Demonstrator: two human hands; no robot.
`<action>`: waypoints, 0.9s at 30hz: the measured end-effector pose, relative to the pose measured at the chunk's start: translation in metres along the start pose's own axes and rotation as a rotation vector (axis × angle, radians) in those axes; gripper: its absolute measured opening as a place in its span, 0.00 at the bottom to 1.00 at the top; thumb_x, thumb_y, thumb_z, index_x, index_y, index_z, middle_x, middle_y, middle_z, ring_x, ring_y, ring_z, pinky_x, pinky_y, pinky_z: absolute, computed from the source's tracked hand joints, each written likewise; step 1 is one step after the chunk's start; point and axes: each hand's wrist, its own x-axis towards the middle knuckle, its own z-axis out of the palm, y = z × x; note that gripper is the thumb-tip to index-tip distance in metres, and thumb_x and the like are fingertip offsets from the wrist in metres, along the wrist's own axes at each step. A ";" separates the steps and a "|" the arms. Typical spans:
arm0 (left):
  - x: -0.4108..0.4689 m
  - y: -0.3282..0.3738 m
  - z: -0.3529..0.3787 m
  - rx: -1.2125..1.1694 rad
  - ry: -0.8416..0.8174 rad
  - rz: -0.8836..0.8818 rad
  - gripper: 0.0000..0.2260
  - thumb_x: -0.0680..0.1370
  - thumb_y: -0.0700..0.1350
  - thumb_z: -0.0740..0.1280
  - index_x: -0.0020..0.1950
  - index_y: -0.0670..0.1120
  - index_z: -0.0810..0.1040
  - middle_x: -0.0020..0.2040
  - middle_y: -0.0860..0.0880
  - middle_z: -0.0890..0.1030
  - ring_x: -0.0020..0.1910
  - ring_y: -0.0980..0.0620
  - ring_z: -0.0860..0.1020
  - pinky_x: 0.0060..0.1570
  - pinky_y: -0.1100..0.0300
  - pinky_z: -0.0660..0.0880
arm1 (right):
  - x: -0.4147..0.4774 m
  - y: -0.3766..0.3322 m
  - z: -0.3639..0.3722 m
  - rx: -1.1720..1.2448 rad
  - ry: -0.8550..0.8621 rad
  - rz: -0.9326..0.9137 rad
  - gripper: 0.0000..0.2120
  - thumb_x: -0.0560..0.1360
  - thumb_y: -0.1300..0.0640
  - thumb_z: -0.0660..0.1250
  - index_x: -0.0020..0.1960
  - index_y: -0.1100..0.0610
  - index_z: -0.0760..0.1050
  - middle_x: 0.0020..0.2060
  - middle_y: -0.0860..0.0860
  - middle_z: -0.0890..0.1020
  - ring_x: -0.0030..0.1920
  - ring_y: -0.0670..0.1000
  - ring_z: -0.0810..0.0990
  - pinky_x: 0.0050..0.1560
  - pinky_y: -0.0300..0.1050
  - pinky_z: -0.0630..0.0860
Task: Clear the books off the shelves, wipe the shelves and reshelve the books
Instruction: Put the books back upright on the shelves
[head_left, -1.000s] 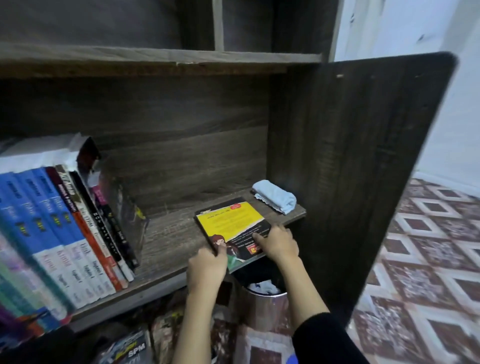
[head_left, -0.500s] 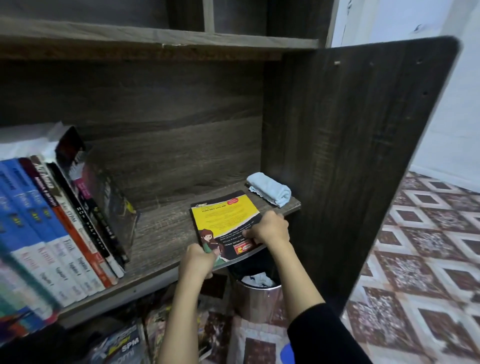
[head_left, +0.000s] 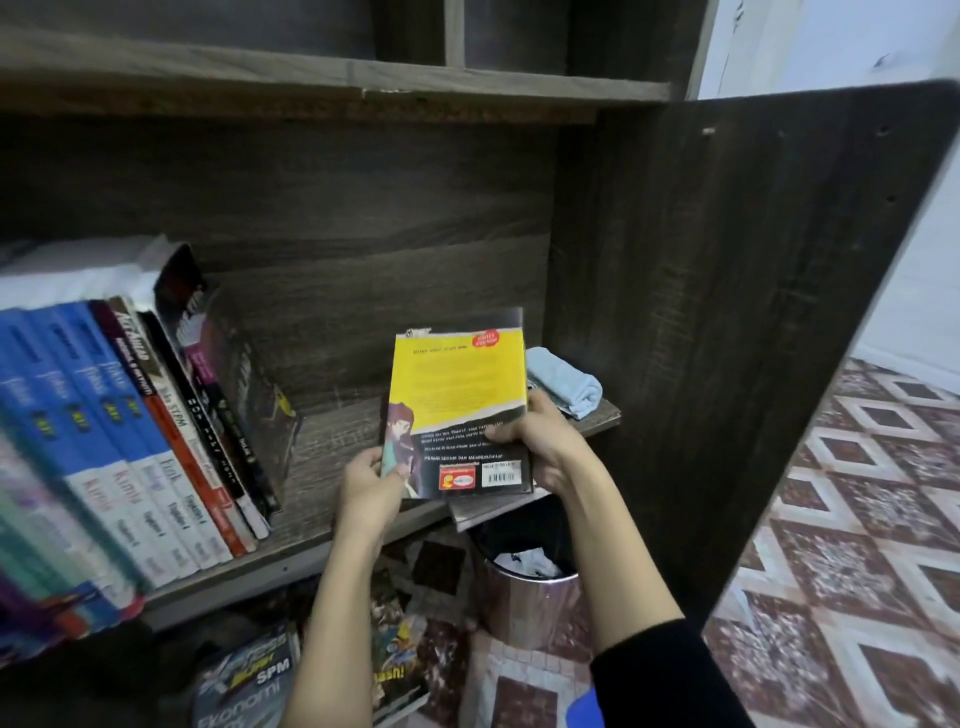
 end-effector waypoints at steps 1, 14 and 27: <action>-0.001 0.007 -0.004 -0.007 -0.005 0.023 0.12 0.77 0.33 0.64 0.61 0.37 0.75 0.54 0.44 0.79 0.47 0.52 0.76 0.47 0.61 0.71 | -0.002 -0.003 0.004 0.021 -0.016 -0.039 0.20 0.71 0.80 0.60 0.54 0.60 0.67 0.46 0.59 0.79 0.44 0.57 0.80 0.40 0.53 0.79; -0.040 0.105 -0.105 0.363 0.319 0.789 0.27 0.77 0.50 0.67 0.74 0.53 0.62 0.74 0.53 0.64 0.73 0.54 0.60 0.72 0.54 0.58 | -0.011 0.052 0.135 -0.349 0.051 -0.612 0.15 0.73 0.70 0.63 0.55 0.55 0.67 0.40 0.47 0.78 0.48 0.57 0.76 0.47 0.47 0.69; -0.034 0.062 -0.130 0.886 0.456 0.774 0.33 0.69 0.45 0.75 0.72 0.52 0.68 0.70 0.54 0.70 0.69 0.53 0.68 0.72 0.51 0.41 | -0.001 0.102 0.176 -0.480 -0.270 -0.480 0.19 0.72 0.70 0.63 0.58 0.56 0.63 0.49 0.52 0.77 0.51 0.58 0.77 0.41 0.39 0.64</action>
